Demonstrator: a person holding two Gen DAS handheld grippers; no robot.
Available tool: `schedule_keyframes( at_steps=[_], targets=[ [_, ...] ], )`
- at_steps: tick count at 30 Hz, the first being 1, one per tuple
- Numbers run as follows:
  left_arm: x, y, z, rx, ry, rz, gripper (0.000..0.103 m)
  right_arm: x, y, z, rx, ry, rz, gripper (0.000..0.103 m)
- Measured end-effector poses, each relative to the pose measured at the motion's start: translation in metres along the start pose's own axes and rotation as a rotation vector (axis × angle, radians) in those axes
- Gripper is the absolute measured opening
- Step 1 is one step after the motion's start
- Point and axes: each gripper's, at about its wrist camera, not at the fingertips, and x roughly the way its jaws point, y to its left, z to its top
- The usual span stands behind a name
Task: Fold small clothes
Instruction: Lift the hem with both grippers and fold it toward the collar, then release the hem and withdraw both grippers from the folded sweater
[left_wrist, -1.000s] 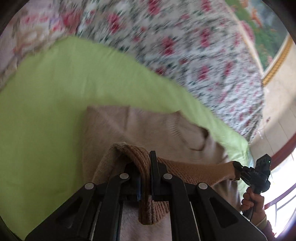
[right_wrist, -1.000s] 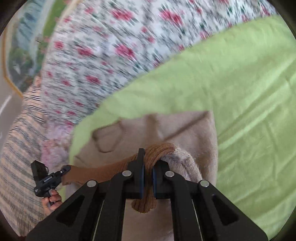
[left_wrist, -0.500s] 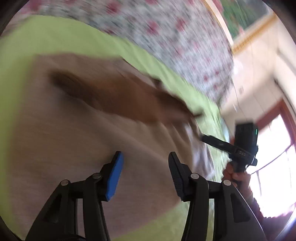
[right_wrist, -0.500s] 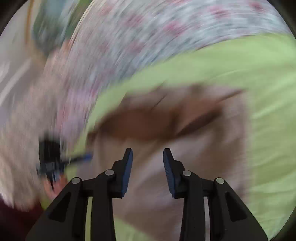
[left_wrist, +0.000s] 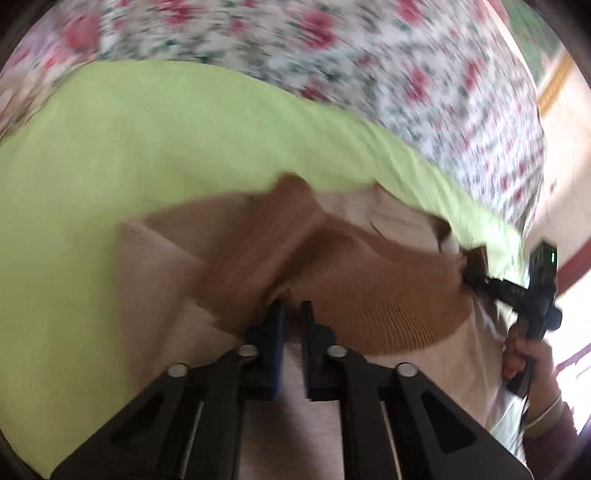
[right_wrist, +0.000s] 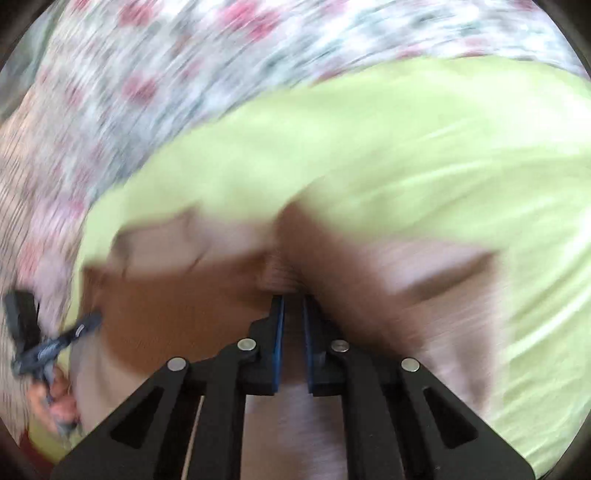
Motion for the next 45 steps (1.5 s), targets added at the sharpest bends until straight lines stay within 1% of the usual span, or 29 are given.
schedule_keyframes(
  at_steps=[1,3,5,6,7,8,9,10,11,12,13,14,15,16,18,19,21,24,25,28,29,30,31,32,35,40,42,45],
  targets=[
    [-0.003,0.004,-0.002,-0.013,-0.016,-0.01,0.004,-0.005,-0.005,-0.001,0.03,-0.013,0.015,0.009],
    [-0.015,0.007,-0.014,-0.012,-0.068,0.017,0.004,-0.017,-0.004,-0.008,0.02,-0.032,0.01,0.012],
    [-0.027,0.01,-0.027,-0.025,-0.1,0.057,0.014,-0.03,-0.003,-0.018,0.007,-0.044,0.02,0.013],
    [-0.034,0.016,-0.033,-0.041,-0.107,0.054,0.014,-0.039,-0.003,-0.023,0.009,-0.044,0.039,0.013],
    [-0.041,0.019,-0.04,-0.059,-0.112,0.035,0.015,-0.048,-0.002,-0.031,0.005,-0.046,0.065,0.013],
    [-0.049,0.021,-0.046,-0.069,-0.116,0.027,0.016,-0.052,0.005,-0.038,-0.002,-0.045,0.095,0.013],
    [-0.053,0.021,-0.048,-0.07,-0.118,0.025,0.019,-0.06,0.007,-0.046,-0.013,-0.042,0.114,0.013],
    [-0.057,0.018,-0.052,-0.062,-0.119,0.023,0.024,-0.065,0.006,-0.053,-0.019,-0.04,0.103,0.015],
    [-0.058,0.015,-0.053,-0.049,-0.115,0.031,0.025,-0.067,0.003,-0.059,-0.013,-0.033,0.064,0.017],
    [-0.058,0.014,-0.056,-0.029,-0.104,0.062,0.025,-0.065,-0.006,-0.064,0.014,-0.018,-0.005,0.017],
    [-0.056,0.014,-0.055,-0.023,-0.091,0.081,0.022,-0.063,-0.016,-0.067,0.041,-0.008,-0.055,0.017],
    [-0.054,0.018,-0.054,-0.039,-0.081,0.091,0.018,-0.065,-0.029,-0.069,0.079,-0.015,-0.066,0.017],
    [-0.058,0.025,-0.055,-0.059,-0.081,0.086,0.017,-0.071,-0.044,-0.072,0.138,-0.035,-0.028,0.015],
    [-0.059,0.029,-0.053,-0.094,-0.084,0.074,0.017,-0.078,-0.053,-0.074,0.181,-0.045,-0.012,0.015],
    [-0.067,0.032,-0.052,-0.14,-0.098,0.066,0.018,-0.091,-0.051,-0.076,0.187,-0.077,-0.036,0.016],
    [-0.073,0.028,-0.053,-0.146,-0.113,0.074,0.023,-0.098,-0.049,-0.077,0.184,-0.096,-0.042,0.018],
    [-0.085,0.018,-0.058,-0.141,-0.126,0.079,0.029,-0.113,-0.039,-0.084,0.173,-0.117,-0.002,0.018],
    [-0.105,-0.001,-0.084,-0.164,-0.139,0.027,0.042,-0.124,-0.023,-0.101,0.135,-0.112,0.035,0.018],
    [-0.112,-0.007,-0.095,-0.168,-0.142,0.007,0.045,-0.125,-0.016,-0.107,0.124,-0.107,0.042,0.019],
    [-0.131,-0.025,-0.136,-0.175,-0.134,-0.056,0.047,-0.132,0.0,-0.129,0.096,-0.088,0.075,0.021],
    [-0.136,-0.029,-0.149,-0.182,-0.129,-0.072,0.049,-0.136,0.006,-0.139,0.083,-0.084,0.091,0.025],
    [-0.141,-0.033,-0.162,-0.193,-0.125,-0.085,0.053,-0.14,0.009,-0.145,0.077,-0.085,0.1,0.029],
    [-0.144,-0.036,-0.175,-0.207,-0.121,-0.096,0.056,-0.144,0.012,-0.151,0.072,-0.088,0.11,0.037],
    [-0.148,-0.036,-0.186,-0.224,-0.119,-0.103,0.058,-0.149,0.017,-0.159,0.066,-0.094,0.125,0.04],
    [-0.152,-0.034,-0.215,-0.294,-0.104,-0.126,0.059,-0.156,0.024,-0.174,0.061,-0.103,0.146,0.041],
    [-0.142,-0.029,-0.242,-0.392,-0.077,-0.148,0.061,-0.159,0.032,-0.192,0.067,-0.085,0.18,0.041],
    [-0.135,-0.027,-0.244,-0.424,-0.079,-0.152,0.061,-0.158,0.034,-0.197,0.059,-0.074,0.183,0.041],
    [-0.13,-0.025,-0.238,-0.454,-0.106,-0.151,0.062,-0.155,0.035,-0.202,0.056,-0.063,0.181,0.041]
  ],
)
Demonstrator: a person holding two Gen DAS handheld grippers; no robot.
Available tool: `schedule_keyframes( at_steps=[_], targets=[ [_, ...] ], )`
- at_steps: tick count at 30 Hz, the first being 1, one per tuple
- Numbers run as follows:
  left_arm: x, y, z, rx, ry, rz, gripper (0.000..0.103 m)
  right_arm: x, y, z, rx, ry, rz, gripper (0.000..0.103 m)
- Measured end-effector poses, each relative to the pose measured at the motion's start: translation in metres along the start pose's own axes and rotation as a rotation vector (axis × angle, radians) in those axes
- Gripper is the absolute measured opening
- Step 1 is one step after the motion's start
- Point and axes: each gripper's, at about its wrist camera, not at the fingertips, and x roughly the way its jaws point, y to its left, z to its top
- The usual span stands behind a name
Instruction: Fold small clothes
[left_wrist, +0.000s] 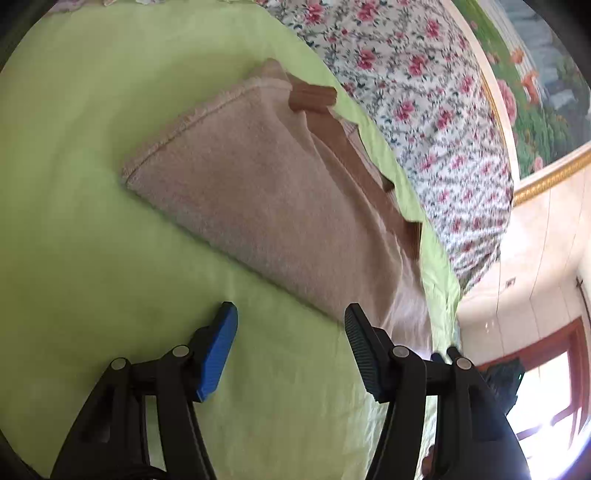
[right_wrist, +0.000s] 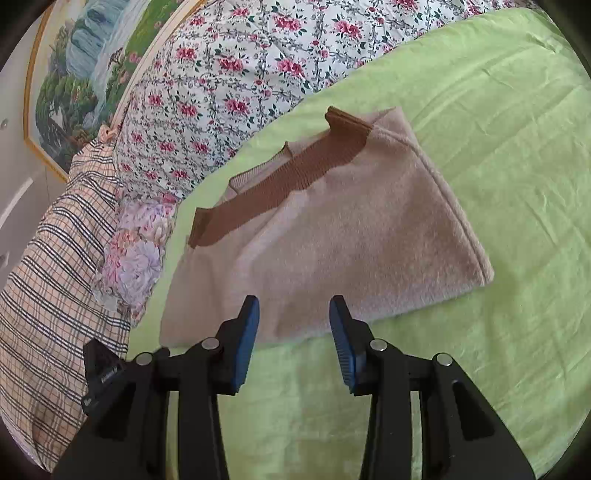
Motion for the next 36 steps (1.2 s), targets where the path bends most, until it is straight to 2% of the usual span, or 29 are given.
schedule_keyframes(
  at_steps=[11,13,14,16,19,24,27,29,34,36],
  targets=[
    [0.039,0.002,0.064,-0.05,-0.129,0.05,0.062,0.014,-0.001,0.007,0.002,0.025,0.012,0.042],
    [0.045,-0.003,0.072,-0.038,-0.139,0.061,0.059,0.016,-0.002,0.016,0.0,0.026,0.02,0.042],
    [0.047,-0.007,0.076,-0.03,-0.143,0.061,0.055,0.017,-0.002,0.019,0.0,0.026,0.023,0.043],
    [0.05,-0.015,0.082,-0.004,-0.145,0.052,0.025,0.018,-0.004,0.03,-0.004,0.023,0.026,0.043],
    [0.047,-0.041,0.083,0.097,-0.168,0.082,0.016,0.018,-0.01,0.049,0.003,0.022,0.049,0.045],
    [0.043,-0.115,0.068,0.343,-0.176,0.074,0.014,0.026,-0.019,0.087,0.005,0.059,0.093,0.047],
    [0.058,-0.162,0.046,0.491,-0.13,0.045,0.014,0.04,-0.023,0.107,0.043,0.12,0.193,0.055],
    [0.077,-0.186,0.025,0.586,-0.083,0.041,0.013,0.053,-0.024,0.116,0.066,0.157,0.237,0.067],
    [0.134,-0.209,-0.025,0.782,0.049,0.108,0.011,0.098,-0.03,0.133,0.138,0.266,0.359,0.072],
    [0.146,-0.212,-0.037,0.846,0.07,0.139,0.011,0.117,-0.03,0.138,0.134,0.306,0.336,0.074]
  ],
)
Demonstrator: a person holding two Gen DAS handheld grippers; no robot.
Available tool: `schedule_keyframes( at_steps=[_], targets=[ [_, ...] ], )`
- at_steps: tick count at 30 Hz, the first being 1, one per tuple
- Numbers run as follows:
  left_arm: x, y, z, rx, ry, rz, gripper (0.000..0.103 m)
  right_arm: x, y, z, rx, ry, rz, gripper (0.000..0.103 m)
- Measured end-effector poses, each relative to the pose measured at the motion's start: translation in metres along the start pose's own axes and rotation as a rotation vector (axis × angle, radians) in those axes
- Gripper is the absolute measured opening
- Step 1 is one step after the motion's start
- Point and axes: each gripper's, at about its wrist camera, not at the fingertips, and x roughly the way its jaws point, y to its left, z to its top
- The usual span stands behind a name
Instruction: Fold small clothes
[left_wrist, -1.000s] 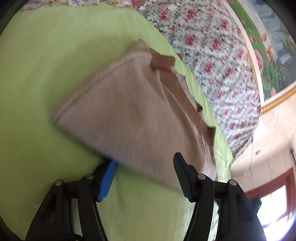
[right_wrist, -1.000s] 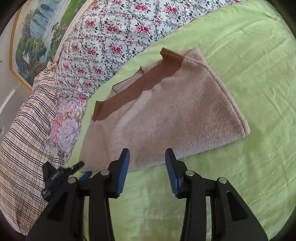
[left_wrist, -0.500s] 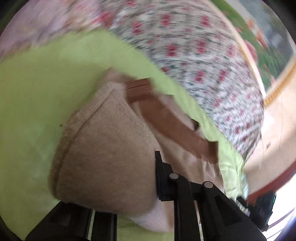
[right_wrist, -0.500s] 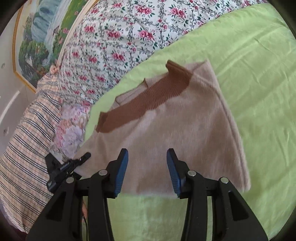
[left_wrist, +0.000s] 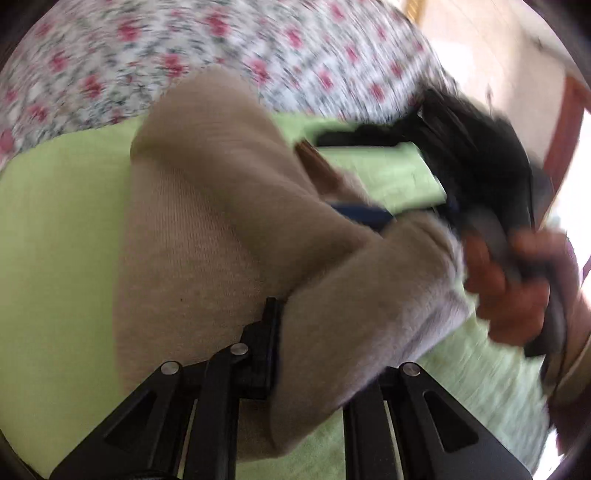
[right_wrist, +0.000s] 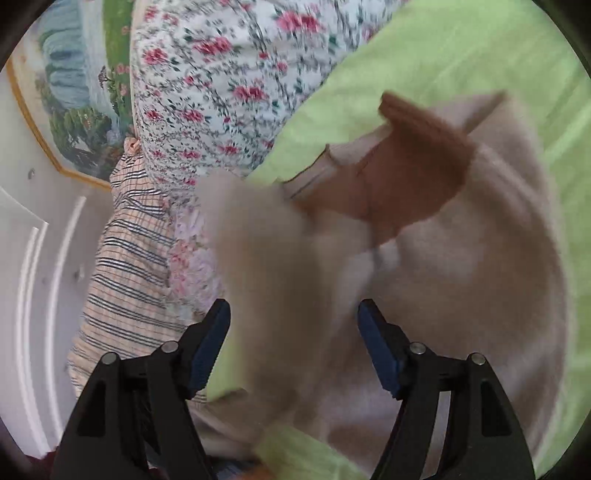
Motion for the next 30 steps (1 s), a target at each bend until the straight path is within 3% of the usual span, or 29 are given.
schedule_keyframes(
  at_steps=[6,7,9,10,14,17,20,24,27,30],
  targets=[
    [0.001,0.005,0.004,-0.024,-0.003,-0.058,0.011,0.03,0.006,0.016,-0.09,0.035,-0.11,0.075],
    [0.0,0.008,0.004,-0.038,-0.007,-0.071,0.011,0.033,0.007,0.018,-0.099,0.028,-0.115,0.07],
    [-0.001,0.012,0.004,-0.052,-0.008,-0.082,0.011,0.039,0.005,0.023,-0.082,0.035,-0.125,0.041],
    [-0.003,0.013,0.005,-0.057,-0.009,-0.087,0.011,0.04,0.002,0.024,-0.072,0.045,-0.117,0.019],
    [-0.019,0.002,0.017,-0.05,-0.031,-0.122,0.011,0.024,0.029,0.029,-0.175,0.016,-0.137,0.019],
    [-0.029,-0.021,0.033,-0.039,-0.061,-0.183,0.011,-0.005,0.052,0.036,-0.284,-0.031,-0.197,0.018],
    [-0.011,-0.043,0.045,-0.062,-0.033,-0.242,0.011,-0.025,0.051,0.038,-0.352,-0.035,-0.296,0.018],
    [0.037,-0.062,0.037,-0.102,0.062,-0.3,0.011,-0.024,0.013,0.032,-0.411,0.031,-0.499,0.018],
    [0.057,-0.073,0.03,-0.082,0.099,-0.29,0.011,-0.031,-0.02,0.035,-0.343,0.024,-0.48,0.018],
    [0.058,-0.075,0.028,-0.071,0.1,-0.288,0.011,-0.038,-0.023,0.032,-0.334,-0.008,-0.449,0.018]
  ],
)
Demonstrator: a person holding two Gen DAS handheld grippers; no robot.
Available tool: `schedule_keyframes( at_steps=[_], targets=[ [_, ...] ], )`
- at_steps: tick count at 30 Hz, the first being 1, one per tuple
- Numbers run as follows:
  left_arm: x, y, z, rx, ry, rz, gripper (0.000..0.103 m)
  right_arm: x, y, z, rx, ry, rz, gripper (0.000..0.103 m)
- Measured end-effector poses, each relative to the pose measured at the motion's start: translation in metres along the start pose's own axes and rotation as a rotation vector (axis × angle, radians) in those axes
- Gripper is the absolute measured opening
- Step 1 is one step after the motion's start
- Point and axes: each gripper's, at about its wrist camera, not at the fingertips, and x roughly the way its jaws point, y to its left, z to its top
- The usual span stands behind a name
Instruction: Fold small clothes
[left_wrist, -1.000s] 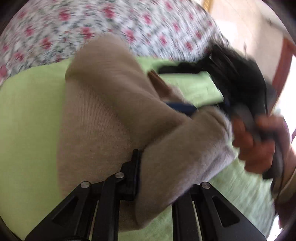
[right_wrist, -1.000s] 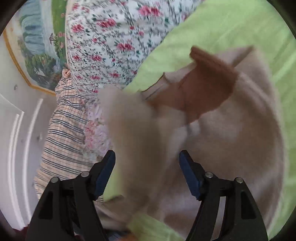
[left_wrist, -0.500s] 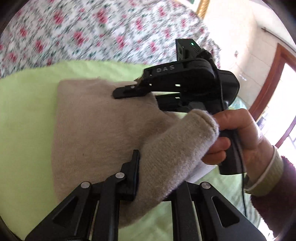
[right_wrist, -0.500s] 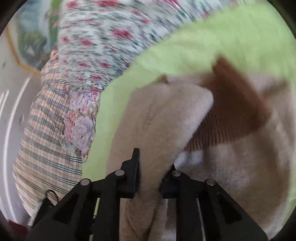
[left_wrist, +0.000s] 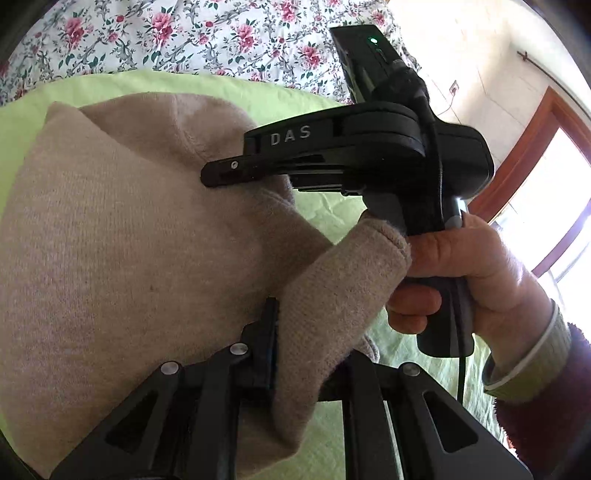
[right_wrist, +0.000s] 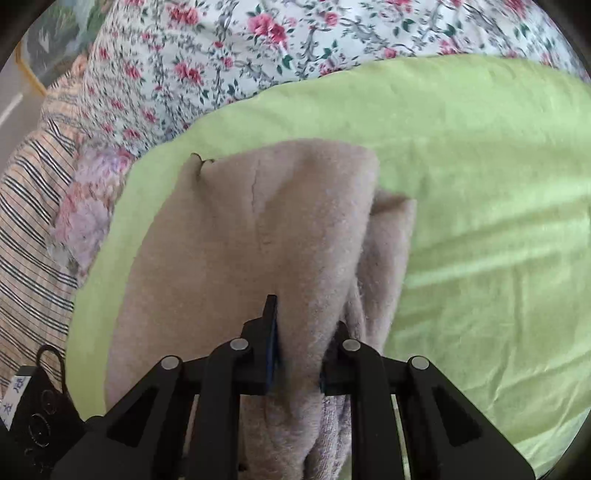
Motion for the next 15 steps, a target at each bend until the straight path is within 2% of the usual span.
schedule_keyframes(
  at_steps=[5,6,8,10,12,13,14,15],
  targets=[
    [-0.003,0.001,-0.006,0.014,0.024,-0.013,0.013,-0.001,0.008,-0.006,-0.042,-0.001,-0.061,0.019],
    [-0.005,0.002,-0.007,0.012,0.033,-0.015,0.017,0.0,0.008,-0.007,-0.045,0.007,-0.079,0.021],
    [-0.017,0.004,-0.01,0.012,0.044,-0.033,0.021,-0.007,0.007,-0.011,-0.023,-0.006,-0.085,0.03],
    [-0.039,0.003,-0.024,0.004,0.053,-0.056,0.038,-0.016,0.003,-0.017,-0.002,-0.027,-0.1,0.036],
    [-0.064,0.01,-0.031,-0.01,0.045,-0.064,0.049,-0.03,-0.001,-0.028,0.015,-0.048,-0.149,0.051],
    [-0.08,0.015,-0.033,-0.015,0.024,-0.054,0.054,-0.035,-0.001,-0.032,0.022,-0.053,-0.159,0.062],
    [-0.092,0.021,-0.034,-0.019,0.005,-0.04,0.057,-0.039,-0.003,-0.037,0.034,-0.054,-0.145,0.065],
    [-0.105,0.027,-0.035,-0.027,-0.016,-0.023,0.068,-0.042,-0.006,-0.042,0.051,-0.051,-0.111,0.065]
  ],
)
